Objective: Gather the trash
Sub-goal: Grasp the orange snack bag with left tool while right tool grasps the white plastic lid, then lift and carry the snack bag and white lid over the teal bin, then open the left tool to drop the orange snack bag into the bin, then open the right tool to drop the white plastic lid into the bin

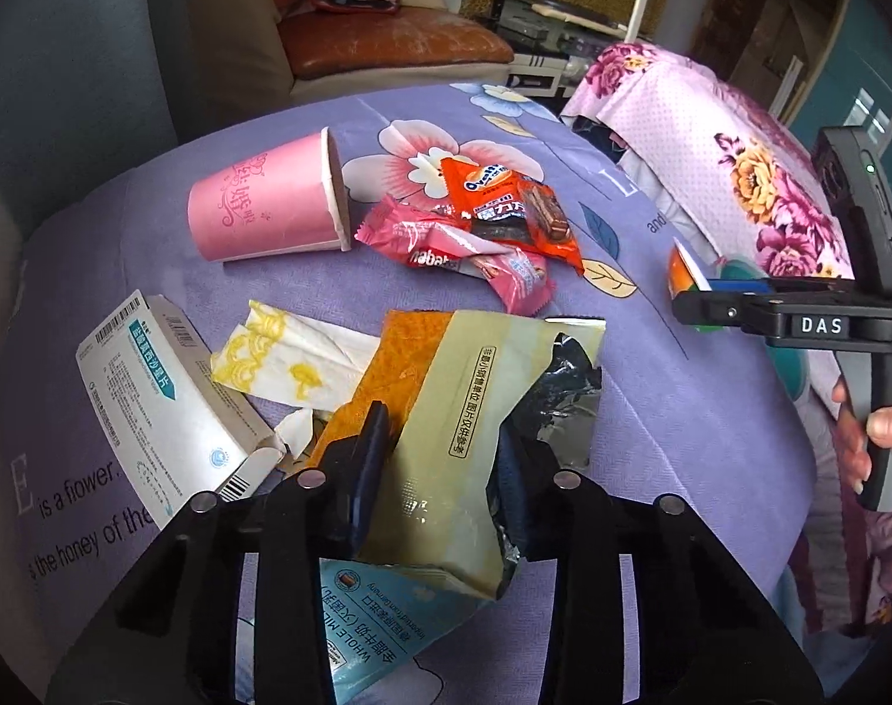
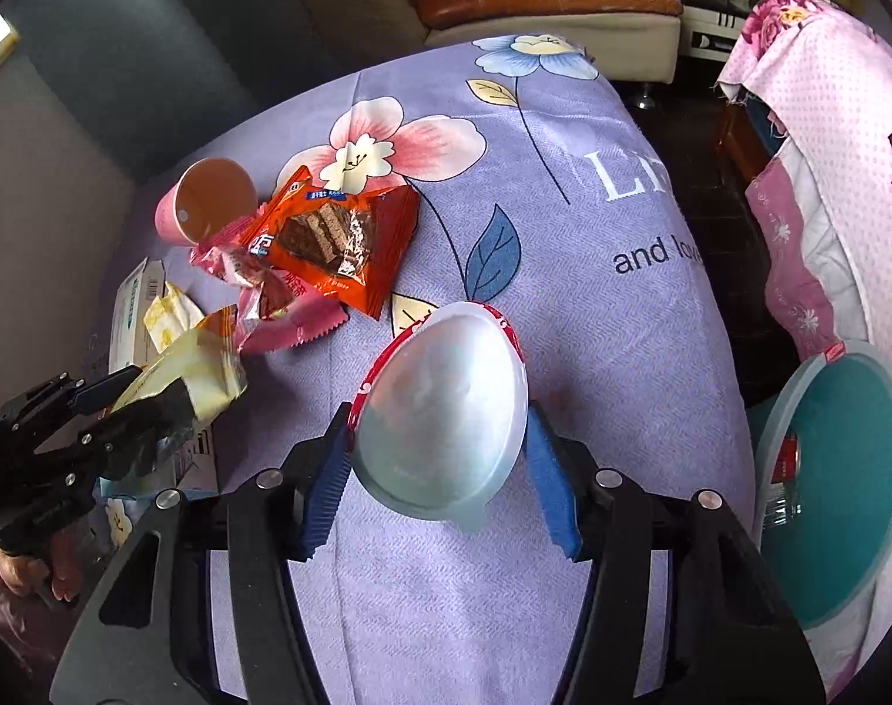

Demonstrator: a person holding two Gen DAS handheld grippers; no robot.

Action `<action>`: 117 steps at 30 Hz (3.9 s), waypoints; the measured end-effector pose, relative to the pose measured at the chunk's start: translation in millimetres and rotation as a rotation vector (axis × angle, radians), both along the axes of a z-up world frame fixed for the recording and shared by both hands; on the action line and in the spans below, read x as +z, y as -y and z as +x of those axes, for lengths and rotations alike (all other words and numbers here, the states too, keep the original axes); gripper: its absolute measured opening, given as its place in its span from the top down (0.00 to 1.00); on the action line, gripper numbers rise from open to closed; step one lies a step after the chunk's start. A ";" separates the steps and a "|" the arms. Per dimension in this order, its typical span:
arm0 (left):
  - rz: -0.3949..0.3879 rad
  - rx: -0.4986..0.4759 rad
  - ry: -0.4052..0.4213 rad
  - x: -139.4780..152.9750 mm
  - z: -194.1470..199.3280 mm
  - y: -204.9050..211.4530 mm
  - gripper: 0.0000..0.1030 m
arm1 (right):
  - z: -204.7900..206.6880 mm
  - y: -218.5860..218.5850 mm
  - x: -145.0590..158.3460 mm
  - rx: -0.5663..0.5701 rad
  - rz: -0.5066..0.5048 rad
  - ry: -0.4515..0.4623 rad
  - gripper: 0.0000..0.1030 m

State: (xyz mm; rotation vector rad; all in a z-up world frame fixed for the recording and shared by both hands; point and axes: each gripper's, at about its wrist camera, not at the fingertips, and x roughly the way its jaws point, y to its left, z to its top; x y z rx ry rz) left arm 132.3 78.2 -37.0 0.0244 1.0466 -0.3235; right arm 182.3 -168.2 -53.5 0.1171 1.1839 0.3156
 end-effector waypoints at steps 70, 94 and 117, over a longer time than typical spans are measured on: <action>0.100 -0.153 0.030 8.2 -21.9 221.4 0.53 | -96.7 194.2 12.4 -0.323 0.206 0.077 0.47; 0.084 -0.344 0.015 -1.8 3.3 370.6 0.51 | -123.4 326.1 11.6 -0.585 0.171 0.112 0.47; 0.042 -0.346 -0.059 -26.7 18.1 383.9 0.10 | -107.8 336.0 -0.9 -0.603 0.137 0.065 0.47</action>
